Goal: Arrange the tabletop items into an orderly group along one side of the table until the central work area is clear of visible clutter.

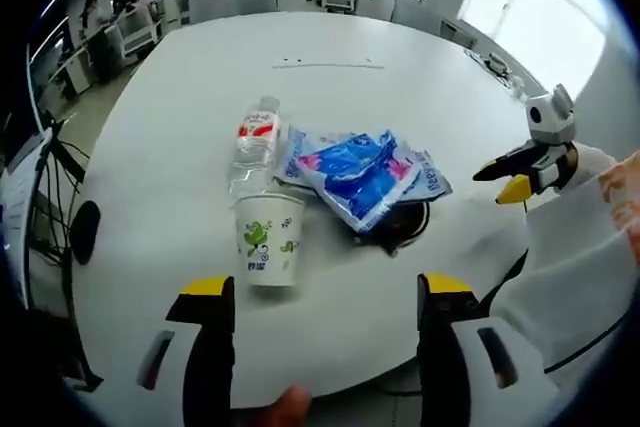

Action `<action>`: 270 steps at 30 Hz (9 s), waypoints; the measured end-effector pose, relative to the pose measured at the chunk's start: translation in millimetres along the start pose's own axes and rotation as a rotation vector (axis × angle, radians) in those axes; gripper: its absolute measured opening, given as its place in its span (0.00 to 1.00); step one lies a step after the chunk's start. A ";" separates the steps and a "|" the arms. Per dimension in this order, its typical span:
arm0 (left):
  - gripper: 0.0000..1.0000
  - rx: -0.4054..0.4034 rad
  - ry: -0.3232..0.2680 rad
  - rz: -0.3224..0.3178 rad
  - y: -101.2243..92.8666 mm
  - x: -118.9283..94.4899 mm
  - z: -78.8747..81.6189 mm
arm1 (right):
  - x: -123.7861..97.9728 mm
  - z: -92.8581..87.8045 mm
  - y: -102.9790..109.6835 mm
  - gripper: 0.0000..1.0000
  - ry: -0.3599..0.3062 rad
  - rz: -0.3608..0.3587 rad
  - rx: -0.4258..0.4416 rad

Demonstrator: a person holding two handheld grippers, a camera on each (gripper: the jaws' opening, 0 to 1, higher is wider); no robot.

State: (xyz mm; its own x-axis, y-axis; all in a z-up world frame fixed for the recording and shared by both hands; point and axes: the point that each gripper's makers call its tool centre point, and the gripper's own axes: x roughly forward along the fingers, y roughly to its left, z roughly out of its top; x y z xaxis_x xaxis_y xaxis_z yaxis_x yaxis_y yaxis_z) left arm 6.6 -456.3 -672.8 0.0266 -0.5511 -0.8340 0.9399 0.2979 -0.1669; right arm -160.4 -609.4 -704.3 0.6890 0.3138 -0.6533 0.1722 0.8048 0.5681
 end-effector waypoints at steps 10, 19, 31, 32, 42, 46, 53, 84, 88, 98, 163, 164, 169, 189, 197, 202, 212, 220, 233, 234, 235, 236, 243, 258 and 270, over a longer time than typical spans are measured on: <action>0.67 -0.004 -0.024 -0.016 -9.9 8.5 4.9 | -0.3 12.3 -6.1 0.53 -0.025 -0.015 -0.007; 0.59 -0.041 -0.083 -0.024 -16.0 15.5 18.2 | 1.1 30.0 -10.8 0.48 -0.061 -0.032 -0.003; 0.49 -0.064 -0.129 -0.040 -28.8 28.1 32.0 | 7.7 47.1 -11.0 0.43 -0.085 -0.045 -0.009; 0.48 -0.075 -0.139 -0.032 -28.1 28.7 34.1 | 8.3 48.8 -10.6 0.43 -0.086 -0.044 -0.010; 0.43 -0.122 -0.178 -0.008 -28.1 34.4 42.4 | 16.9 67.9 -7.5 0.41 -0.106 -0.043 -0.011; 0.40 -0.142 -0.187 0.012 -24.9 34.9 43.6 | 21.6 73.0 -5.9 0.40 -0.110 -0.044 -0.016; 0.37 -0.159 -0.189 0.024 -24.1 37.9 45.3 | 36.5 75.1 -3.0 0.38 -0.085 -0.043 -0.032; 0.11 -0.185 -0.149 0.059 -21.6 67.5 37.9 | 94.1 64.9 -11.1 0.13 0.019 -0.067 -0.114; 0.05 -0.201 -0.164 0.085 -17.1 64.6 40.7 | 89.7 65.1 -17.0 0.01 -0.006 -0.094 -0.105; 0.02 -0.192 -0.243 0.067 -28.4 55.8 64.1 | 60.9 80.0 -21.3 0.00 -0.120 -0.083 0.000; 0.01 0.226 -0.275 -0.279 -175.4 110.0 191.5 | -109.9 97.2 -128.0 0.00 -0.477 -0.296 0.230; 0.01 0.231 -0.282 -0.289 -177.0 112.2 194.3 | -110.7 98.4 -131.8 0.00 -0.477 -0.303 0.227; 0.02 0.247 -0.286 -0.325 -181.6 124.9 205.4 | -112.1 102.4 -146.7 0.00 -0.471 -0.320 0.229; 0.02 0.201 -0.165 -0.322 -173.3 198.3 209.8 | -75.3 94.0 -210.9 0.00 -0.356 -0.378 0.253; 0.01 0.198 -0.115 -0.302 -163.3 230.6 210.4 | -52.8 95.0 -234.6 0.00 -0.291 -0.411 0.242; 0.01 0.183 -0.072 -0.295 -159.6 245.7 207.4 | -44.9 100.4 -247.8 0.00 -0.264 -0.437 0.202; 0.01 0.139 -0.036 -0.278 -155.7 259.8 198.2 | -38.6 101.0 -258.5 0.00 -0.263 -0.447 0.198; 0.00 0.103 -0.026 -0.268 -149.7 261.5 193.7 | -35.9 98.6 -256.7 0.00 -0.264 -0.432 0.189; 0.01 0.097 -0.021 -0.253 -149.6 269.3 191.1 | -34.8 99.1 -254.5 0.00 -0.271 -0.421 0.178; 0.01 0.095 -0.021 -0.253 -149.6 269.7 191.2 | -34.8 99.2 -254.5 0.00 -0.271 -0.422 0.175; 0.01 0.085 -0.023 -0.254 -149.6 270.6 191.0 | -34.8 99.2 -254.4 0.00 -0.271 -0.424 0.169; 0.02 0.077 -0.024 -0.256 -149.9 271.4 190.7 | -34.7 99.2 -254.1 0.00 -0.269 -0.426 0.161; 0.01 0.093 -0.035 -0.260 -151.5 272.7 191.4 | -34.3 99.7 -252.8 0.00 -0.248 -0.450 0.085; 0.10 0.099 -0.074 -0.200 -147.4 268.1 196.1 | -33.6 101.6 -248.7 0.06 -0.228 -0.429 0.095; 0.51 0.034 -0.205 -0.190 -139.0 221.8 222.0 | -51.2 108.1 -213.4 0.47 -0.300 -0.378 0.052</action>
State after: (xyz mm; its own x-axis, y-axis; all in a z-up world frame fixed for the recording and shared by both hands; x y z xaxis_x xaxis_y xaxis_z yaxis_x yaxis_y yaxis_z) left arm -42.6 -792.9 -717.8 -0.0864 -0.7417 -0.6652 0.9454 0.1495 -0.2895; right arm -156.4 -851.7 -738.0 0.7429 -0.1610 -0.6498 0.4790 0.8059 0.3479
